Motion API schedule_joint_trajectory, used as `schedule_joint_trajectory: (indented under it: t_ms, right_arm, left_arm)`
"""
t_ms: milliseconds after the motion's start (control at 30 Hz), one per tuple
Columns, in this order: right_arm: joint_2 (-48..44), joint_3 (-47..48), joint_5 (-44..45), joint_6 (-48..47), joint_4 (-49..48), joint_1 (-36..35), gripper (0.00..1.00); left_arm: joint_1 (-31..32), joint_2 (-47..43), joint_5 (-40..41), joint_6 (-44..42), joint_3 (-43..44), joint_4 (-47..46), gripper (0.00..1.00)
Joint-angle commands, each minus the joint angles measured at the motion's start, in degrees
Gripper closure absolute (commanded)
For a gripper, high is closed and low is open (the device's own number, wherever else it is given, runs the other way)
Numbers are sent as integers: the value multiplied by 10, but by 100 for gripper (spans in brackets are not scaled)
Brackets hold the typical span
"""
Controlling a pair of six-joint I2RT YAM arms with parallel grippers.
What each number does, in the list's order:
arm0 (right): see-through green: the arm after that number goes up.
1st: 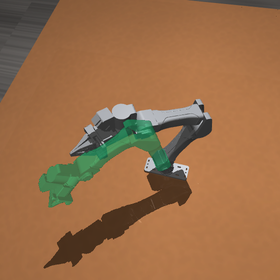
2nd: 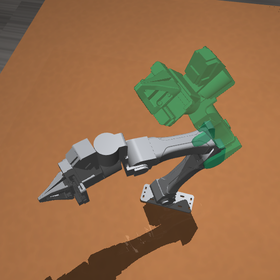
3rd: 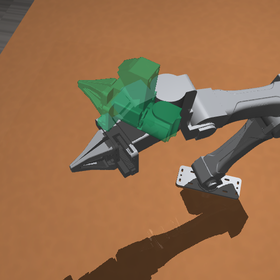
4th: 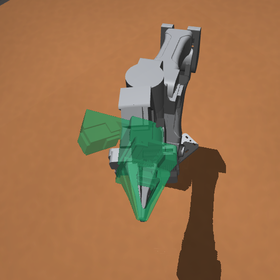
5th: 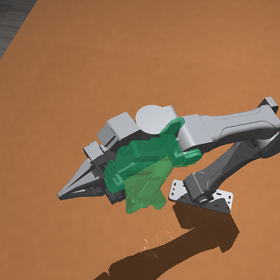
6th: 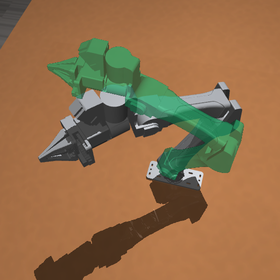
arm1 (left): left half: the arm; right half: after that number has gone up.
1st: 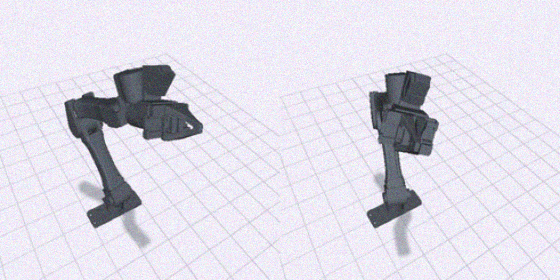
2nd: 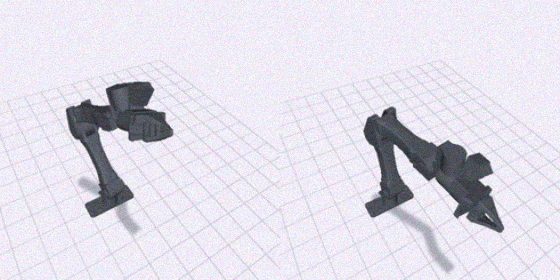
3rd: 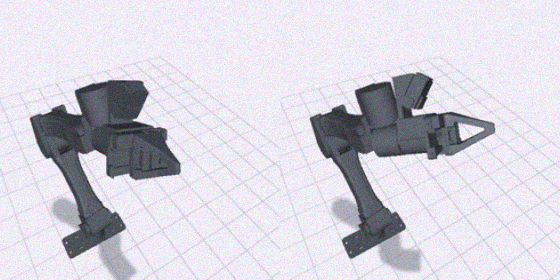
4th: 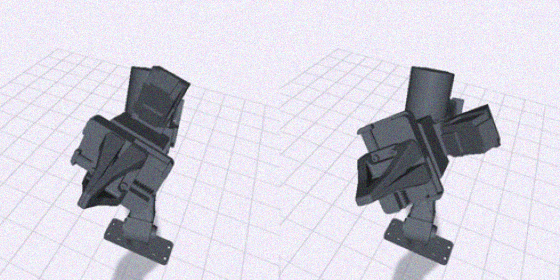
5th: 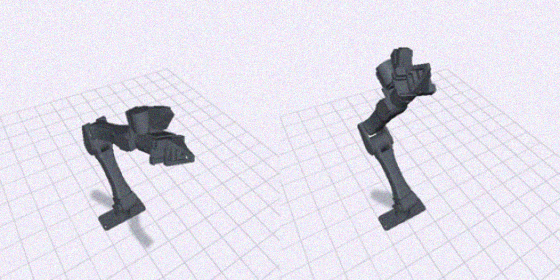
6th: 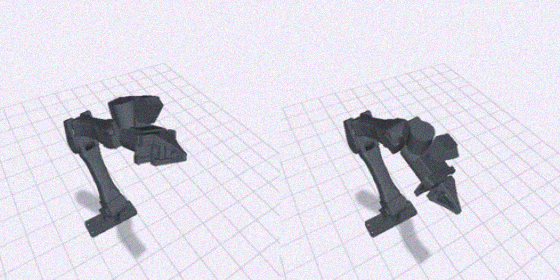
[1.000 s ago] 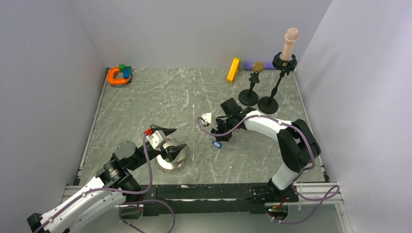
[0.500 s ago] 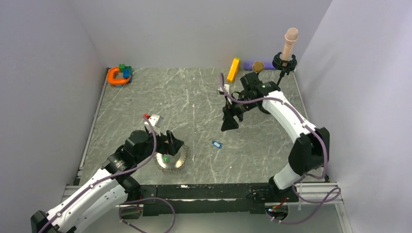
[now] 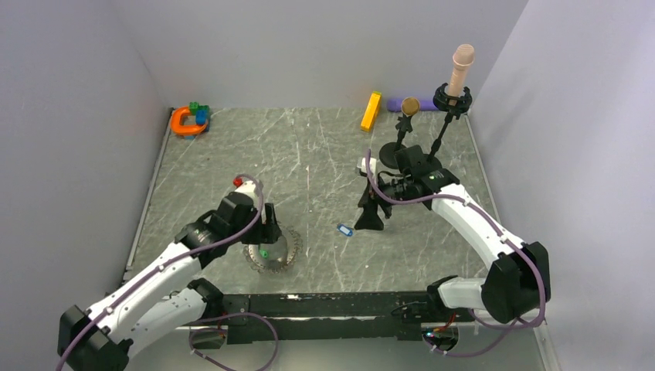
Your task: Put the keys on the keyring
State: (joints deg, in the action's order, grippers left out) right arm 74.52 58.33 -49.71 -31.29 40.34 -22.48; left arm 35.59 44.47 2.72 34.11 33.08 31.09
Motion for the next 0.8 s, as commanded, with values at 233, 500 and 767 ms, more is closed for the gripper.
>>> schedule_joint_trajectory:
  t_ms: [233,500,767]
  right_arm:
    - [-26,-26,-40,5,-78,-30,20]
    - [-33,-46,-55,-1,-79,-31,20]
    - [-27,-45,-60,-13,-69,-31,20]
  left_arm:
    - [-14,100,-98,10,27,-77,42]
    - [-5,169,-85,145,-26,-150,45]
    - [-13,213,-96,178,-78,-256,45]
